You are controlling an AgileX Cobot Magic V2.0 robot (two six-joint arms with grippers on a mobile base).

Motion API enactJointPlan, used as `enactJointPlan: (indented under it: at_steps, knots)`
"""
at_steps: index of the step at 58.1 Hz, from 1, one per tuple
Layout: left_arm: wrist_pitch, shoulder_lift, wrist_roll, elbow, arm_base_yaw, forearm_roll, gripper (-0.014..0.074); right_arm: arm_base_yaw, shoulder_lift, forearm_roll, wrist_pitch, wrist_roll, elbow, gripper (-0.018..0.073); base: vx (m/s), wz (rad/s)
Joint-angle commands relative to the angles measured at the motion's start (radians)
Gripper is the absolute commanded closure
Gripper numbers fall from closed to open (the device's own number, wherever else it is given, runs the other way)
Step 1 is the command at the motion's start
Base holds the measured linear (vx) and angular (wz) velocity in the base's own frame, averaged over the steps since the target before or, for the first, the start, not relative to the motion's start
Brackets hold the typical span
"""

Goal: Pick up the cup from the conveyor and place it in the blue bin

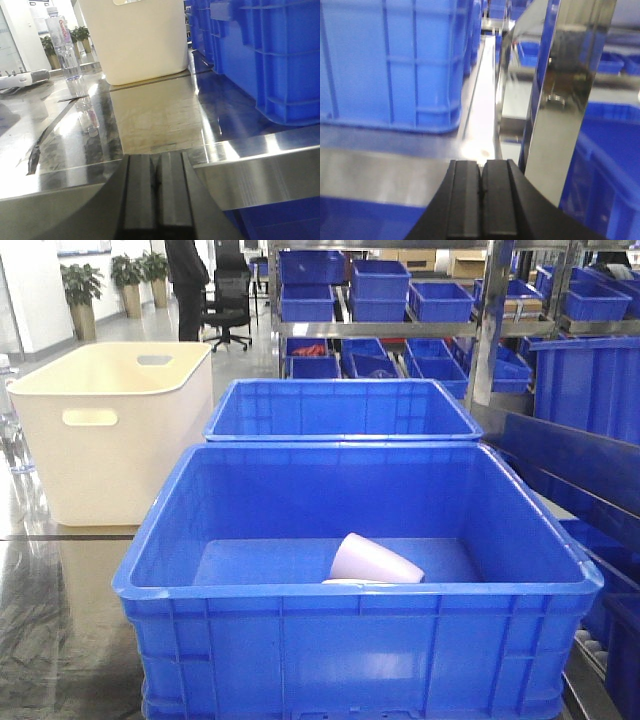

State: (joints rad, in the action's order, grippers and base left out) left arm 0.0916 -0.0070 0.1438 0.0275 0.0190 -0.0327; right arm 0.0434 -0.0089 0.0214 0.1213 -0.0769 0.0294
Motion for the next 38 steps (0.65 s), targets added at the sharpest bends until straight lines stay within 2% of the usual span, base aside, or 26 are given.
enactJointPlan:
  at_steps: [1, 38]
  knots:
    - [-0.085, -0.008, -0.008, 0.012, 0.001, -0.002, 0.0601, -0.008, -0.014, -0.011, -0.08, 0.0, 0.019, 0.0568, 0.0, 0.0]
    - [-0.084, -0.008, -0.008, 0.012, 0.001, -0.002, 0.0601, -0.008, -0.014, -0.011, -0.069, 0.0, 0.019, 0.0568, 0.0, 0.0]
